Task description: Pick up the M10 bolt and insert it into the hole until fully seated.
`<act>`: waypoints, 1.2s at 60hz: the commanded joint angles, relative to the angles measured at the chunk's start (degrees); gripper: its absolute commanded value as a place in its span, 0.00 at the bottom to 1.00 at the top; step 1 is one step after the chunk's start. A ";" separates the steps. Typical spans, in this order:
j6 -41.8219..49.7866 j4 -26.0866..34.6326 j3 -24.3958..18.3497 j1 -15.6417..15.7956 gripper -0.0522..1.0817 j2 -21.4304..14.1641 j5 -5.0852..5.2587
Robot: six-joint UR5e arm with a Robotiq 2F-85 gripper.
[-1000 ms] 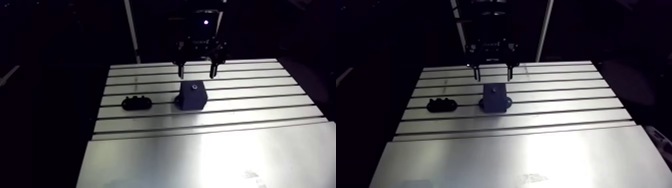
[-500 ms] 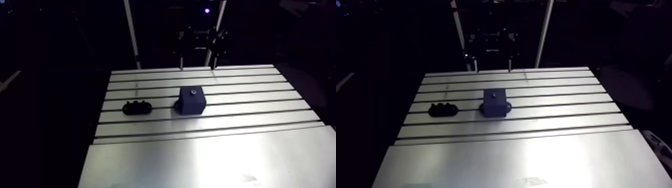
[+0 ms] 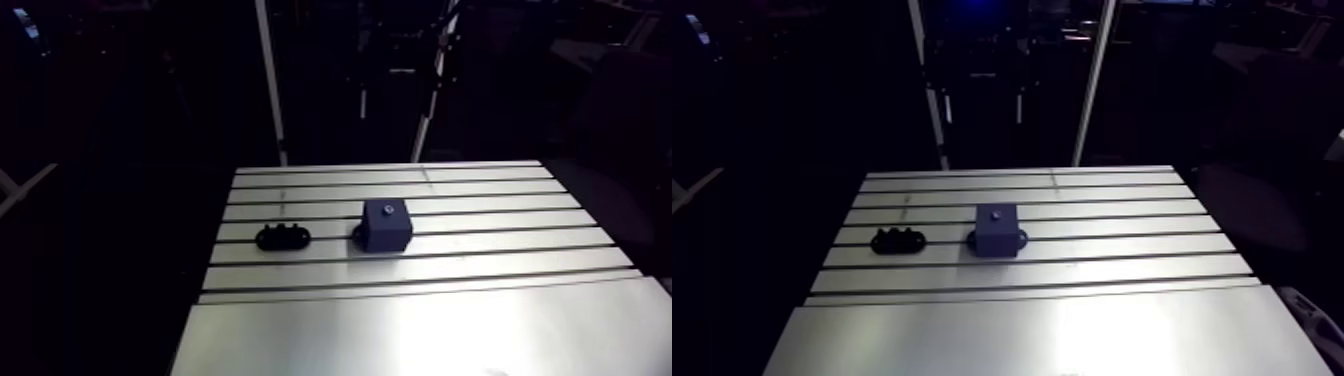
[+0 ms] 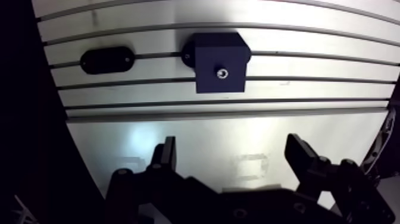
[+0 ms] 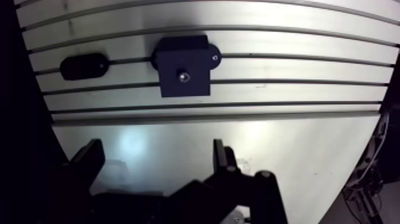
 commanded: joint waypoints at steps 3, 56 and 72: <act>0.17 1.21 -1.91 2.83 0.05 -7.94 0.28; 0.17 0.82 -1.21 2.85 0.05 -10.80 1.51; 0.26 0.73 -0.96 2.85 0.05 -10.69 1.24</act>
